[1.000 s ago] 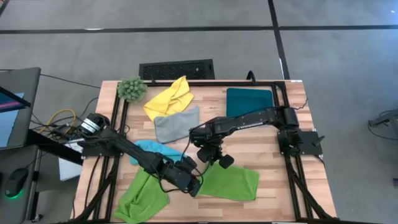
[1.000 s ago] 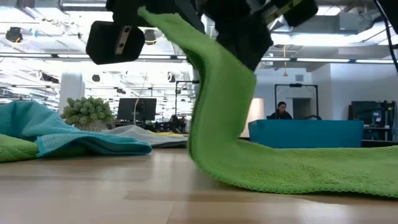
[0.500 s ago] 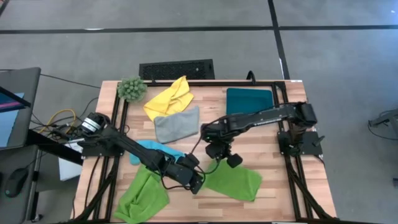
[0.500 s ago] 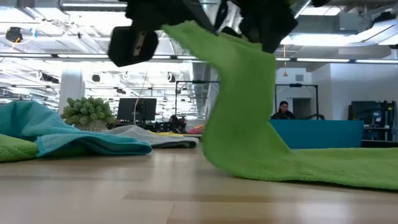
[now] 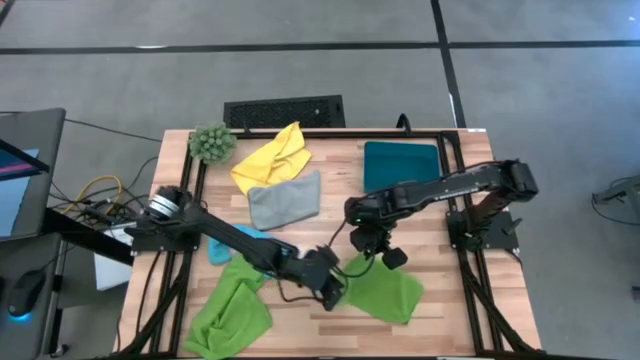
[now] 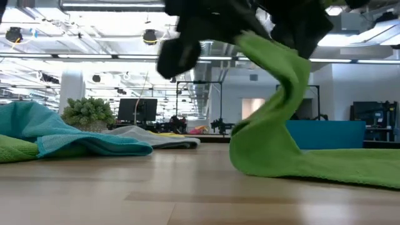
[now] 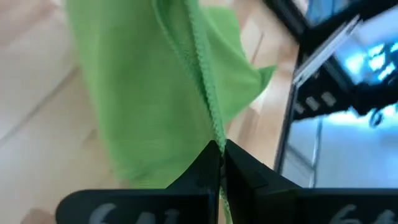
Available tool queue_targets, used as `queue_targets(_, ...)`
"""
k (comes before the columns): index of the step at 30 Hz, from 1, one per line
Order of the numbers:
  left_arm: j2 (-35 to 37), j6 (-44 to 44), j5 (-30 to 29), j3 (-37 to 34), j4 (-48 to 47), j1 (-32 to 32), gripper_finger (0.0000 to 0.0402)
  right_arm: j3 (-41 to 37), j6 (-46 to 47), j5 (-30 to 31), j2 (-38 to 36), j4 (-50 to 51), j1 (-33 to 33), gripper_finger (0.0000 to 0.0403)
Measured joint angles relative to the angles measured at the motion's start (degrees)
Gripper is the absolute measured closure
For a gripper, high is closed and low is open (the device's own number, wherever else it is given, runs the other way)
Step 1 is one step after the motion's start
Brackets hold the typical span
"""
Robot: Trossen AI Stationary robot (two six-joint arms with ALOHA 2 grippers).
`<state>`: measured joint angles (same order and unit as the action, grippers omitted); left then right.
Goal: Fold microfiber towels
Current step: Fold the right green microfiber cloth
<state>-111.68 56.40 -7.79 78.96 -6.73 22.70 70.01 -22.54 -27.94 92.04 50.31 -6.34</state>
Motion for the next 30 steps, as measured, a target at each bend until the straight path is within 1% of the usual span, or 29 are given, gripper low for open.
queue_targets(3, -5.90, -3.85, 4.63, 7.07, -1.59, -1.06, 0.0401, -1.68, 1.15, 0.00, -1.63, -0.19, -1.03, 0.0398)
queue_targets(6, -9.08, -8.36, 9.23, 12.22, -1.81, -2.37, 0.0401, -3.94, 2.48, 0.06, -3.50, 0.04, -2.40, 0.0399)
queue_targets(8, -9.47, -10.72, 11.10, 14.00, -3.33, -3.08, 0.0401, -5.81, 4.13, 0.29, -5.41, 0.48, -3.54, 0.0399)
queue_targets(10, -10.10, -11.82, 12.53, 14.81, -3.03, -3.88, 0.0401, -7.21, 5.62, 1.82, -6.96, 0.00, -5.06, 0.0398)
queue_targets(14, -10.52, -12.41, 12.74, 15.38, -3.18, -4.56, 0.0401, -10.67, 9.25, 3.99, -11.01, -0.54, -7.51, 0.0398)
queue_targets(19, -10.43, -12.41, 10.49, 15.45, -2.38, -5.12, 0.0401, -14.73, 13.56, 5.64, -15.21, -1.22, -9.04, 0.0397)
queue_targets(25, -11.18, -14.90, 9.38, 15.49, -1.12, -5.47, 0.0401, -18.00, 18.98, 6.91, -17.94, -2.83, -10.03, 0.0398)
queue_targets(29, -13.07, -15.01, 9.80, 15.76, 2.15, -5.38, 0.0401, -18.11, 20.47, 7.51, -18.20, -2.91, -10.60, 0.0397)
queue_targets(30, -13.46, -14.59, 9.67, 15.57, 1.75, -5.33, 0.0401, -18.14, 20.62, 7.48, -18.17, -2.93, -10.86, 0.0397)
